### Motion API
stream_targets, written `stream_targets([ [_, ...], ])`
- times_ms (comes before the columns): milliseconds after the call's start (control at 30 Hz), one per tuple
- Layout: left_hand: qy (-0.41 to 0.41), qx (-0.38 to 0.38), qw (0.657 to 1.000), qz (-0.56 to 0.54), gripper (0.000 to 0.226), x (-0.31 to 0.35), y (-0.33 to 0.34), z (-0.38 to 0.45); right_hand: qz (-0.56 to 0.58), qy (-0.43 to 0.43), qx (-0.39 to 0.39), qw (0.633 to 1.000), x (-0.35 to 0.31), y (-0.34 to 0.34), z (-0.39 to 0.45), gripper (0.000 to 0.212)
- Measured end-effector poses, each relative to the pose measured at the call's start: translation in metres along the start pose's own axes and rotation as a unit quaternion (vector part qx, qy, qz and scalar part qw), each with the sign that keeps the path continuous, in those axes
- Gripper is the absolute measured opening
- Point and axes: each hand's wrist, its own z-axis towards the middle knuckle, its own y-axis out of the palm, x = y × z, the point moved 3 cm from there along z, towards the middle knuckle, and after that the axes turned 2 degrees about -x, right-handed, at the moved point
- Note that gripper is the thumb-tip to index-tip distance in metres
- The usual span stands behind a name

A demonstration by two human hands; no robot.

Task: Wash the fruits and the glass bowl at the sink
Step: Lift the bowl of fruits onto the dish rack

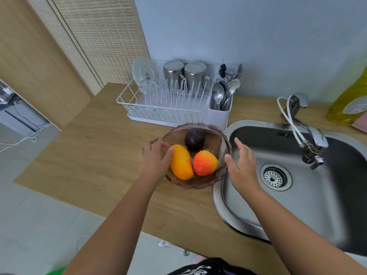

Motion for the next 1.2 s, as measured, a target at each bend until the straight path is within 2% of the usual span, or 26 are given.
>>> stream_targets([
  [100,0.090,-0.074,0.989,0.088,0.065,0.009,-0.004,-0.008,-0.140,-0.062,-0.067,0.986,-0.015,0.000,-0.004,0.062],
  [167,0.111,-0.127,0.976,0.137,0.082,0.009,-0.002,-0.016,-0.215,-0.080,-0.114,0.967,-0.022,0.003,-0.007,0.059],
  [267,0.123,-0.155,0.967,0.163,0.098,0.009,-0.001,-0.017,-0.258,-0.095,-0.135,0.952,-0.027,0.009,-0.010,0.060],
  [600,0.139,-0.148,0.965,0.165,0.096,0.012,0.004,-0.006,-0.241,-0.068,-0.128,0.960,-0.033,0.012,0.000,0.057],
  [667,0.144,-0.148,0.966,0.158,0.095,0.011,0.004,-0.006,-0.239,-0.071,-0.131,0.960,-0.032,0.012,0.000,0.060],
  [733,0.135,-0.142,0.975,0.104,0.093,0.008,0.000,-0.006,-0.230,-0.075,-0.118,0.963,-0.029,0.010,-0.001,0.070],
  [833,0.079,-0.108,0.990,-0.047,0.077,0.002,-0.011,0.000,-0.159,-0.055,-0.060,0.984,-0.019,0.003,0.000,0.077],
  [900,0.040,-0.061,0.990,-0.120,0.057,-0.005,-0.017,0.006,-0.071,-0.020,-0.027,0.997,-0.007,-0.001,0.003,0.070],
  [967,0.002,-0.033,0.985,-0.168,0.043,-0.010,-0.018,0.012,0.036,0.055,-0.023,0.998,0.007,-0.002,0.006,0.060],
  [1067,-0.080,-0.043,0.956,-0.278,0.037,-0.012,-0.008,0.020,0.180,0.161,-0.037,0.970,0.017,0.007,0.008,0.052],
  [1200,-0.159,-0.078,0.911,-0.373,0.042,-0.015,0.017,0.029,0.245,0.190,-0.010,0.951,0.013,0.021,0.013,0.046],
])
